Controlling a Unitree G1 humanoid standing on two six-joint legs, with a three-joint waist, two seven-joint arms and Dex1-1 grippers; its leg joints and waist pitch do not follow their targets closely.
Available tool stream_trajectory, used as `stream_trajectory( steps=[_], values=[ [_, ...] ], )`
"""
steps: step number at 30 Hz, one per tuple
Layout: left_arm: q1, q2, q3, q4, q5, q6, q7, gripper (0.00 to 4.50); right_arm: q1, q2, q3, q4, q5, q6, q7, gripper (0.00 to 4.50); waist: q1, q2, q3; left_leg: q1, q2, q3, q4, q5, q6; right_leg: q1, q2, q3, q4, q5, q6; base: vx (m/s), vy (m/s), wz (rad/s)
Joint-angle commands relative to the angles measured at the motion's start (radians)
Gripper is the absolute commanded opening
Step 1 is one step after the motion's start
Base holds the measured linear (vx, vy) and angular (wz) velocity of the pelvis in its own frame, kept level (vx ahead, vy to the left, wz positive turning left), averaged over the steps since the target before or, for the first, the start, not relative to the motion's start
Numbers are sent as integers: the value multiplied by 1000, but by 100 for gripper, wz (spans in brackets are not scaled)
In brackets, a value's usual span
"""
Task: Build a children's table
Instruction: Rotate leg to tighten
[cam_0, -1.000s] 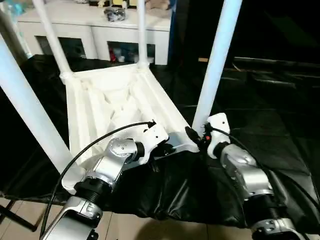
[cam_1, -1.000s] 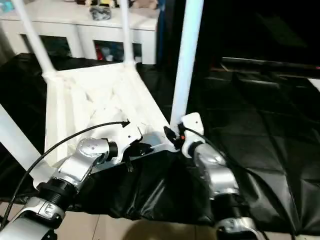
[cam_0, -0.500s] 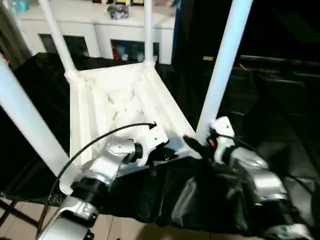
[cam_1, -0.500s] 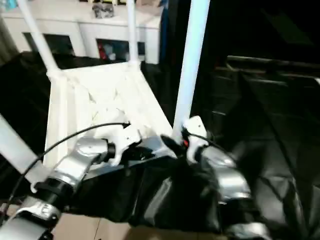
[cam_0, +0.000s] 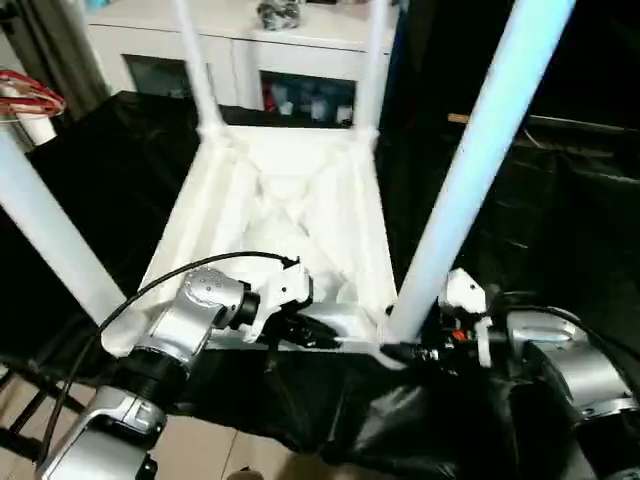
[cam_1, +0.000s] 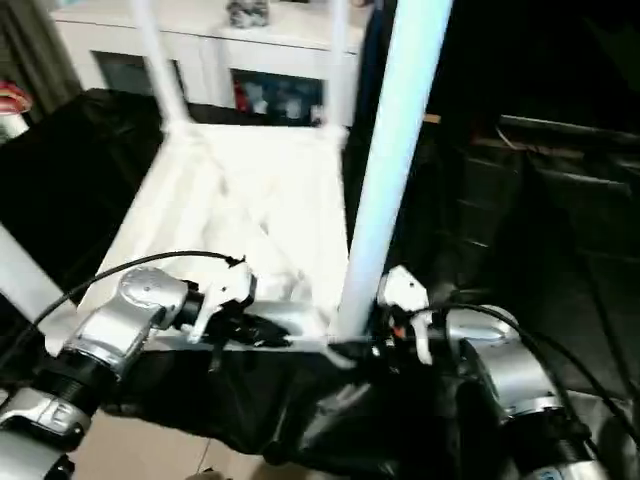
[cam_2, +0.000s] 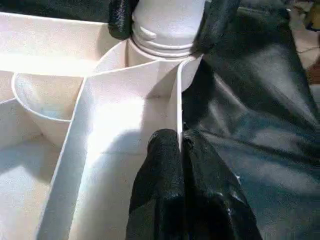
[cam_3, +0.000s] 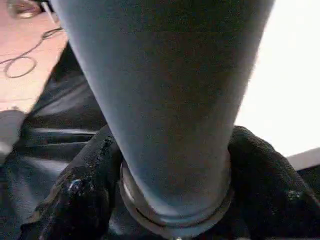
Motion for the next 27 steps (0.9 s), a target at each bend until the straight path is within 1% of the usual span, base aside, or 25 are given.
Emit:
stream_trajectory(
  steps=[1,2,3,4,5,8,11,12,13,16,20,22,23,24,25,26,27],
  values=[
    [-53,4,18,-13,-30,-23,-20,0,9,-10,37,-4,4,17,46,290,-2,0,-47,12,21,7,-66,-287,36,42,-40,32,-58,-229,-218,0,0,0],
    [-53,4,18,-13,-30,-23,-20,0,9,-10,37,-4,4,17,46,280,-3,-2,-47,12,20,7,-66,-285,35,42,-40,32,-58,-225,-218,0,0,0],
    [-56,11,19,-6,-32,-27,-30,0,7,-11,36,-10,13,23,54,280,-2,-2,-49,9,20,6,-65,-266,34,46,-40,32,-53,-194,-224,0,0,0],
    [-56,11,19,-6,-32,-27,-30,0,7,-11,37,-10,14,23,54,274,-2,-2,-49,9,20,6,-65,-266,34,46,-40,32,-53,-194,-224,0,0,0],
    [-58,14,19,0,-33,-32,-35,0,8,-12,40,-17,19,28,57,271,-2,-2,-51,5,19,5,-63,-243,37,49,-40,31,-49,-167,-225,0,0,0],
    [-59,16,17,5,-34,-36,-37,0,14,-13,43,-19,22,26,63,267,-3,-3,-53,4,18,6,-59,-217,46,50,-39,29,-44,-121,-237,0,0,0],
    [-63,18,15,18,-36,-44,-46,0,21,-11,46,-22,23,24,70,265,-2,-3,-53,4,17,7,-58,-216,49,50,-39,29,-44,-120,-240,0,0,0],
    [-62,18,15,20,-36,-47,-46,0,23,-10,48,-23,23,24,70,265,-1,0,-53,4,18,7,-59,-223,48,50,-40,29,-45,-130,-240,0,0,0],
    [-62,18,15,21,-35,-48,-46,0,25,-10,50,-24,24,23,68,265,-1,-2,-53,5,18,7,-58,-229,46,50,-40,29,-46,-137,-238,0,0,0],
    [-60,12,19,26,-31,-55,-30,0,29,-3,49,-25,24,19,53,265,-1,0,-52,4,19,6,-60,-239,41,50,-40,29,-47,-153,-233,0,0,0],
    [-64,-25,32,41,-10,-62,71,0,31,48,23,-9,14,2,-56,265,-1,-2,-51,4,18,7,-60,-243,37,49,-42,30,-49,-162,-230,0,0,0],
    [-65,-44,35,46,-2,-58,116,0,28,78,10,6,8,-3,-113,264,-2,-2,-48,6,17,5,-63,-270,25,47,-43,29,-55,-218,-216,0,0,0],
    [-62,-66,37,41,0,-50,150,0,23,106,0,26,-3,-6,-170,264,-5,-5,-47,5,16,5,-65,-282,18,47,-44,30,-58,-257,-202,0,0,0],
    [-57,-91,35,32,2,-39,182,0,17,140,-10,48,-14,-13,-234,264,-7,-4,-46,5,16,3,-67,-288,13,46,-45,30,-60,-275,-197,0,0,0],
    [-53,-111,33,24,3,-31,207,0,13,167,-17,64,-23,-18,-283,264,-10,-4,-45,7,15,1,-69,-309,3,44,-47,29,-66,-325,-181,0,0,0],
    [-47,-135,27,17,12,-24,241,0,6,198,-24,86,-35,-14,-346,264,-14,-7,-44,4,14,0,-71,-312,-1,46,-48,29,-68,-347,-170,0,0,0],
    [-40,-155,17,10,23,-21,266,0,0,226,-27,105,-45,-14,-398,264,-21,-7,-42,-2,11,-4,-75,-316,-11,49,-48,27,-70,-383,-150,0,0,0]
  ],
)
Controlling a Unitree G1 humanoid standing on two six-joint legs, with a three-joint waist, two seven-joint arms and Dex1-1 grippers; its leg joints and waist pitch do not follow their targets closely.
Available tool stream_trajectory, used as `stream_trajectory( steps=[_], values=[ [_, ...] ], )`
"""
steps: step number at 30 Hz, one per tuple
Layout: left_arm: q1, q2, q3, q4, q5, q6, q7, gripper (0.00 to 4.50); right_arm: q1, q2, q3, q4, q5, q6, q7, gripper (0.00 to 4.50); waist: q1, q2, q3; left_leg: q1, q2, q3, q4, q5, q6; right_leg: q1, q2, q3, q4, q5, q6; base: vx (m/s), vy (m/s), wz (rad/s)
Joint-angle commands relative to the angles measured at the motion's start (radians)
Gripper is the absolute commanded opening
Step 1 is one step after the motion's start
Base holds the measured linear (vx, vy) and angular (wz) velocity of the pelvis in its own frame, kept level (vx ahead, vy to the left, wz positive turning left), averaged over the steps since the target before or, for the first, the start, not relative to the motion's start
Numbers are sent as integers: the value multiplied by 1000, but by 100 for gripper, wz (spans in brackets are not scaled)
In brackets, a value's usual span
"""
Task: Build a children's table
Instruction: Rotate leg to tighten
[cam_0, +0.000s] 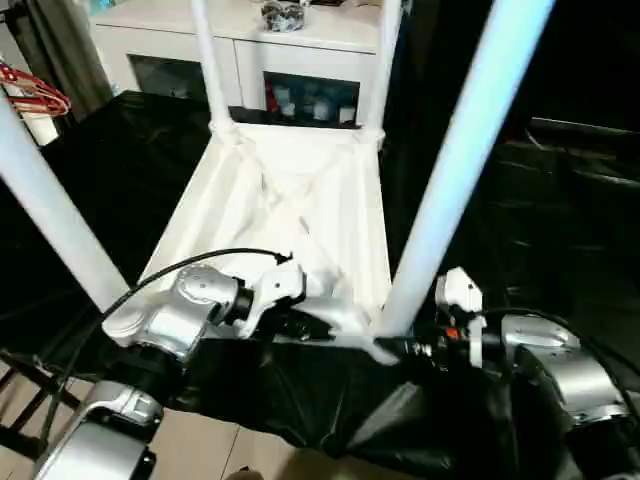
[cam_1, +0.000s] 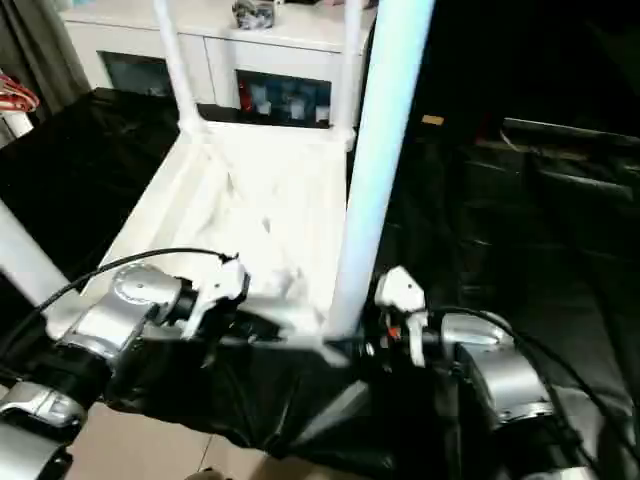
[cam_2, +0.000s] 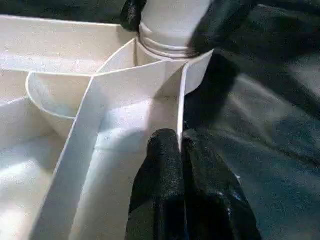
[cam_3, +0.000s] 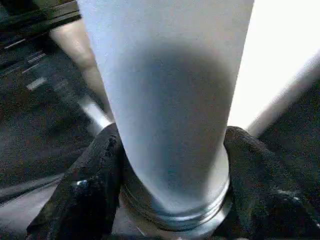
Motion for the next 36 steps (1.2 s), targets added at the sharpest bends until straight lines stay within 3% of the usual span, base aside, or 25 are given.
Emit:
stream_trajectory(
  steps=[1,4,5,9,12,13,16,19,22,24,26,29,32,34,36],
  values=[
    [-18,-100,-28,-48,-14,0,76,0,-17,82,68,47,-52,0,-113,264,-9,-7,-42,-3,9,-4,-80,-329,-14,47,-47,24,-79,-428,-132,0,0,0],
    [-7,-159,-50,-46,15,13,154,0,-31,165,59,94,-76,1,-244,264,-22,-7,-39,5,7,-3,-79,-354,-7,35,-46,25,-92,-485,-113,0,0,0],
    [-7,-186,-67,-39,45,17,215,0,-46,216,57,125,-96,-1,-327,264,-25,-12,-41,5,6,-5,-80,-350,-6,37,-47,25,-93,-493,-108,0,0,0],
    [-6,-212,-89,-38,79,21,258,0,-77,271,47,175,-132,-12,-440,264,-39,-6,-38,3,4,-9,-83,-376,-10,33,-44,22,-100,-538,-83,0,0,0],
    [0,-230,-101,-58,94,43,278,0,-98,298,44,202,-146,-53,-481,264,-41,-2,-39,7,5,-10,-84,-395,-7,29,-44,22,-102,-533,-85,0,0,0],
    [1,-232,-102,-61,94,45,278,0,-99,298,45,201,-148,-57,-480,299,-41,-3,-38,7,5,-9,-83,-397,-6,29,-42,23,-103,-525,-88,0,0,0],
    [6,-233,-103,-73,94,54,279,0,-95,295,49,190,-146,-66,-460,320,-41,-3,-40,3,5,-8,-85,-397,0,32,-40,25,-98,-485,-100,0,0,0],
    [12,-201,-83,-93,56,54,220,0,-72,245,48,135,-137,-64,-405,346,-37,-3,-43,5,7,-5,-83,-377,4,32,-39,29,-91,-421,-120,0,0,0],
    [15,-179,-73,-107,37,41,177,0,-66,216,50,120,-133,-72,-371,369,-32,-1,-48,2,9,1,-77,-309,17,38,-36,33,-74,-254,-173,0,0,0],
    [17,-166,-68,-116,25,42,149,0,-62,195,55,112,-131,-80,-345,369,-26,-1,-50,8,10,6,-71,-286,29,37,-36,34,-69,-205,-195,51,-1,7],
    [25,-125,-55,-139,-16,34,64,0,-46,133,65,86,-120,-108,-235,369,-24,0,-57,-5,7,4,-67,-221,46,53,-37,32,-53,-123,-210,27,-1,2],
    [31,-54,-51,-147,-42,15,-48,0,-29,59,54,31,-56,-91,-62,369,-23,1,-59,-5,7,7,-56,-151,101,54,-32,30,-41,5,-251,17,1,1],
    [26,-18,-40,-133,-45,2,-97,0,-14,0,73,-8,-24,-76,61,369,-13,3,-56,-3,14,10,-55,-160,112,52,-33,27,-42,-20,-263,17,1,1],
    [23,-6,-35,-129,-48,2,-116,0,-6,-24,82,-24,-14,-73,107,369,-4,7,-54,4,18,11,-57,-195,100,48,-34,28,-45,-70,-263,0,0,0],
    [15,21,-31,-125,-63,4,-160,0,9,-73,100,-54,16,-56,202,369,3,7,-53,4,20,11,-59,-222,86,48,-36,28,-47,-109,-258,0,0,0]
  ],
)
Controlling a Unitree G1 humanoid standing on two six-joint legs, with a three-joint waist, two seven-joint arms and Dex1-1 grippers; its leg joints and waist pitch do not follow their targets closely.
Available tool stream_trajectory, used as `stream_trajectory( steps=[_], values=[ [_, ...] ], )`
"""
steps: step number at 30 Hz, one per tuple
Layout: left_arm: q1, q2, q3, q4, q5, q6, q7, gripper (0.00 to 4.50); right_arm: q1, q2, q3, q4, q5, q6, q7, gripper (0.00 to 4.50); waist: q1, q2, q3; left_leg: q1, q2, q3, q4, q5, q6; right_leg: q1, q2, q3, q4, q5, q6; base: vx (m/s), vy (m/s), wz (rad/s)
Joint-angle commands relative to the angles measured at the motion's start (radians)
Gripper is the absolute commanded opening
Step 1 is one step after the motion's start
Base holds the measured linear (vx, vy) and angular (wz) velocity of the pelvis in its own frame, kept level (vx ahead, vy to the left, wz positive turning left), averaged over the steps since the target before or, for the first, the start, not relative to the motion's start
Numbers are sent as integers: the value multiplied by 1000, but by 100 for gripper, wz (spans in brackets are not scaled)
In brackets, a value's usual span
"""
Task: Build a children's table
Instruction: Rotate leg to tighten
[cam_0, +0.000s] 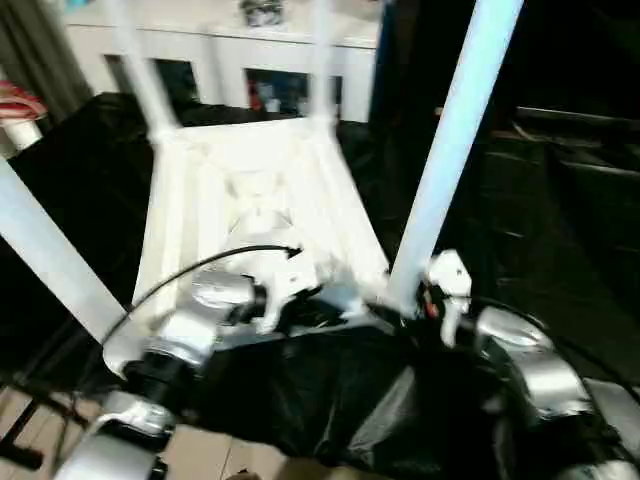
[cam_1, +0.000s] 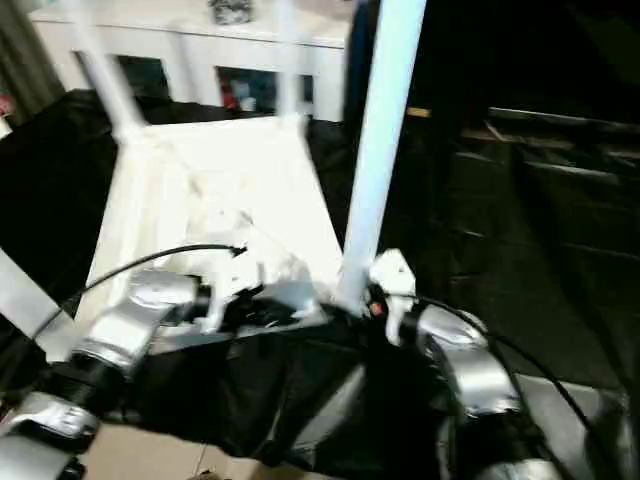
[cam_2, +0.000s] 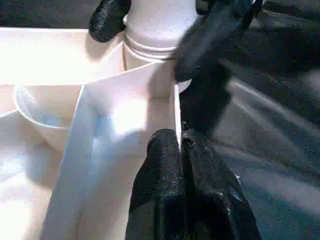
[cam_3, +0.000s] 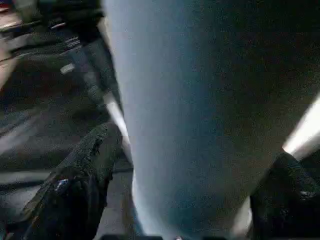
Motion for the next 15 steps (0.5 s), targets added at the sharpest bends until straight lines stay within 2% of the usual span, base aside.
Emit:
stream_trajectory(
  steps=[1,6,11,12,13,15],
  values=[
    [-27,2,-22,-27,-50,-25,-79,0,18,-34,47,-36,31,23,118,369,2,-2,-51,15,20,11,-61,-233,80,51,-36,30,-46,-121,-253,0,0,0],
    [-39,29,-27,-13,-63,-33,-132,0,17,-52,45,-40,43,0,178,369,15,-3,-51,14,20,11,-61,-244,57,48,-39,32,-46,-146,-241,0,0,0],
    [-44,48,-31,-7,-62,-41,-178,0,15,-65,51,-68,74,34,212,313,16,-5,-53,11,19,10,-60,-225,53,52,-39,31,-44,-140,-235,0,0,0],
    [-44,48,-31,-7,-62,-41,-178,0,15,-66,51,-68,75,35,212,313,16,-5,-53,10,18,10,-59,-222,53,52,-39,31,-43,-136,-235,0,0,0],
    [-44,50,-33,-6,-63,-41,-179,0,17,-66,52,-72,77,38,216,304,18,0,-54,11,19,9,-59,-218,52,51,-40,30,-42,-131,-237,0,0,0],
    [-44,51,-36,-7,-65,-41,-180,0,21,-66,54,-76,79,40,220,280,18,-3,-54,11,18,10,-58,-219,50,51,-39,30,-42,-127,-240,0,0,0]
  ],
)
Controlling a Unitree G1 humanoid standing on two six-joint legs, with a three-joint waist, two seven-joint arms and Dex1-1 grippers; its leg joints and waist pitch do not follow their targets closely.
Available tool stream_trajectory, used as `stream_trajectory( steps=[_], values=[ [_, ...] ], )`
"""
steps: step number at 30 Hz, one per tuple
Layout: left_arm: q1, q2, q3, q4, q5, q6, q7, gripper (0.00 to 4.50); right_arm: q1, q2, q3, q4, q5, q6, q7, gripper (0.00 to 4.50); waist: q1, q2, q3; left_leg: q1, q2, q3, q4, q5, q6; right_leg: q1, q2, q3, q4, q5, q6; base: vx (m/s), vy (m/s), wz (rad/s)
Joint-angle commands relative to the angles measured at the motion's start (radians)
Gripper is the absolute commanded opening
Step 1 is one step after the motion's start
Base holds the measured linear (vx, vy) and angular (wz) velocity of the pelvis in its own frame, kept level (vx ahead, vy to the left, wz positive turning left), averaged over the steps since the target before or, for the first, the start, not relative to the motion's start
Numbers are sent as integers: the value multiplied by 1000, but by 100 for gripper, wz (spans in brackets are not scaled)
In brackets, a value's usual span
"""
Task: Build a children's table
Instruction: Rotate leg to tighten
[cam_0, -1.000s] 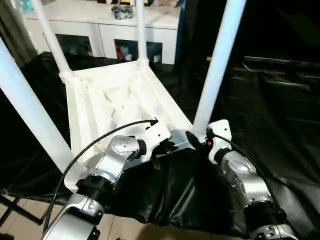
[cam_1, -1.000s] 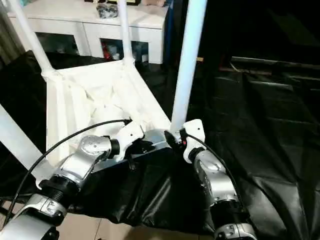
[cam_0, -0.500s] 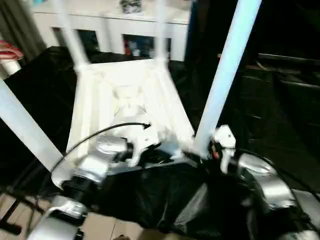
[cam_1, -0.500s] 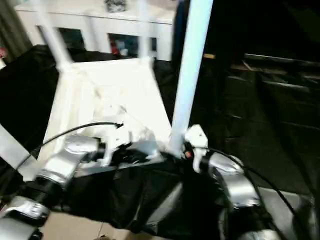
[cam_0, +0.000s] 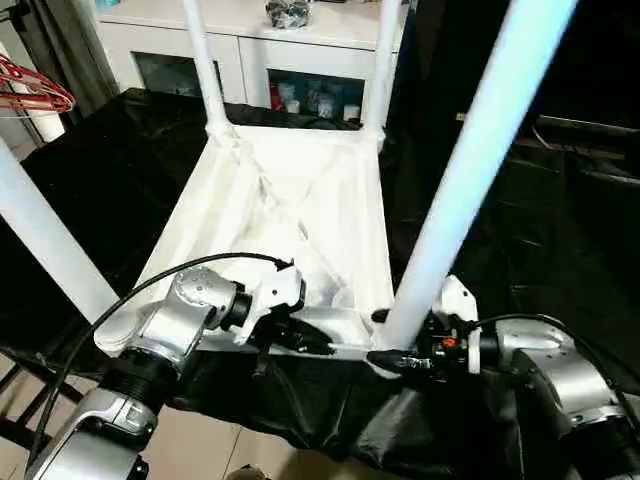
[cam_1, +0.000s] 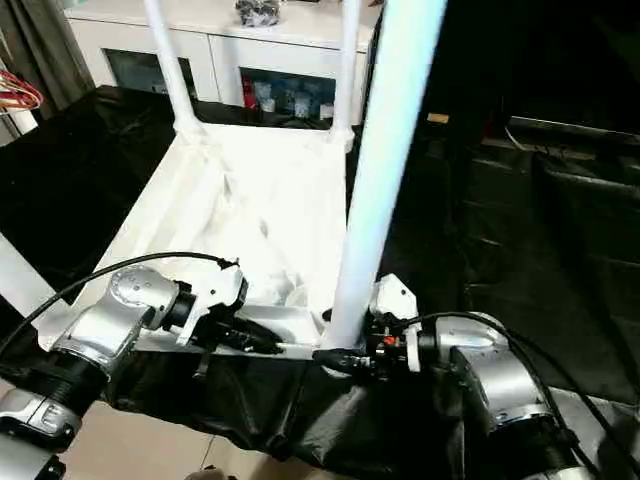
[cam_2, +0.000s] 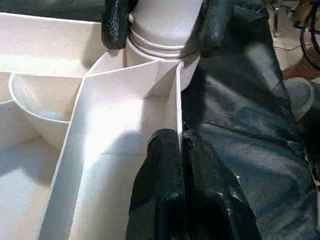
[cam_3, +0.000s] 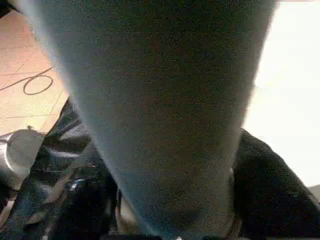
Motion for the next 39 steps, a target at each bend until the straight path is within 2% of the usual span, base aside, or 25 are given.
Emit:
stream_trajectory(
  steps=[1,3,11,15,16,17,18,19,20,21,23,24,26,30,31,32,34,36,37,39],
  values=[
    [-40,-7,-8,-18,-28,-22,-22,0,6,-7,15,-34,22,7,22,280,-2,-2,-55,11,14,8,-62,-219,51,50,-39,30,-47,-126,-240,0,0,0],
    [-36,-8,-9,-20,-29,-21,-21,0,11,-4,16,-36,21,6,23,263,-1,-2,-56,11,14,8,-63,-219,50,51,-40,30,-47,-130,-238,0,0,0],
    [-22,-37,1,-29,-37,-6,19,0,33,28,6,-53,32,25,-18,257,1,-3,-57,11,14,7,-61,-210,48,51,-39,29,-46,-120,-238,0,0,0],
    [-29,-89,14,-12,-9,6,148,0,35,93,-12,-25,4,6,-157,257,0,-5,-53,12,13,7,-63,-239,34,47,-42,31,-52,-166,-229,0,0,0],
    [-34,-108,18,-3,4,8,192,0,26,120,-20,4,-21,-12,-222,257,-5,-8,-51,7,10,6,-67,-248,27,50,-42,31,-55,-203,-214,0,0,0],
    [-37,-120,19,3,12,8,219,0,19,137,-25,24,-38,-23,-265,257,-8,-8,-50,7,10,5,-67,-258,21,48,-44,31,-58,-228,-207,0,0,0],
    [-46,-164,24,20,34,13,312,0,-12,192,-44,105,-101,-45,-433,257,-15,-7,-45,8,8,4,-71,-290,5,42,-47,30,-66,-305,-188,0,0,0],
    [-50,-181,24,26,42,14,341,0,-21,212,-52,129,-114,-52,-482,257,-25,-10,-40,5,3,-1,-77,-320,-17,46,-48,25,-76,-422,-147,-54,-11,-6],
    [-52,-191,23,29,46,15,359,0,-26,224,-57,142,-120,-55,-510,257,-26,-9,-42,8,3,-4,-76,-325,-25,46,-50,24,-78,-458,-131,-53,-9,-6],
    [-57,-212,21,36,56,17,395,0,-39,249,-66,164,-131,-36,-574,257,-34,-9,-42,14,3,-4,-75,-333,-22,39,-48,29,-87,-480,-112,-53,-9,-6],
    [-60,-230,18,39,64,21,426,0,-49,270,-73,182,-144,-20,-634,257,-40,-9,-42,12,1,-3,-76,-330,-15,39,-45,31,-86,-456,-114,0,0,0],
    [-66,-278,1,49,91,29,501,0,-80,335,-95,234,-156,1,-769,257,-41,-10,-41,11,-1,-4,-77,-332,-12,40,-43,28,-87,-467,-108,0,0,0],
    [-67,-300,-14,52,107,29,530,0,-95,363,-98,256,-161,11,-820,257,-48,-9,-42,13,-1,-6,-79,-336,-17,38,-44,27,-90,-485,-101,0,0,0],
    [-55,-338,-48,41,141,22,548,0,-114,411,-82,293,-205,-37,-868,257,-55,-7,-42,12,-1,-7,-79,-342,0,37,-42,30,-90,-454,-106,0,0,0],
    [-51,-341,-58,34,146,19,544,0,-114,417,-76,294,-208,-46,-863,289,-57,-7,-42,10,-1,-7,-80,-343,1,37,-42,30,-90,-448,-109,0,0,0],
    [-50,-341,-59,34,146,20,544,0,-115,418,-75,294,-209,-47,-864,289,-57,-7,-42,9,-1,-7,-81,-344,3,38,-41,30,-90,-447,-109,0,0,0],
    [-42,-341,-64,22,142,25,538,0,-113,422,-75,293,-202,-51,-855,324,-58,-7,-41,11,-1,-8,-81,-359,6,37,-41,30,-91,-459,-108,0,0,0],
    [-33,-325,-59,4,128,22,513,0,-101,413,-89,263,-170,-35,-813,332,-58,-8,-43,10,1,-7,-81,-348,8,39,-40,33,-86,-411,-122,0,0,0],
    [-33,-323,-58,3,127,21,510,0,-100,411,-88,261,-170,-34,-811,355,-57,-7,-43,8,2,-7,-82,-340,11,40,-39,33,-84,-384,-128,0,0,0],
    [-26,-304,-54,-10,115,15,479,0,-93,385,-77,244,-180,-39,-792,373,-57,-8,-45,7,1,-6,-81,-332,16,42,-38,34,-81,-361,-135,0,0,0]
  ],
)
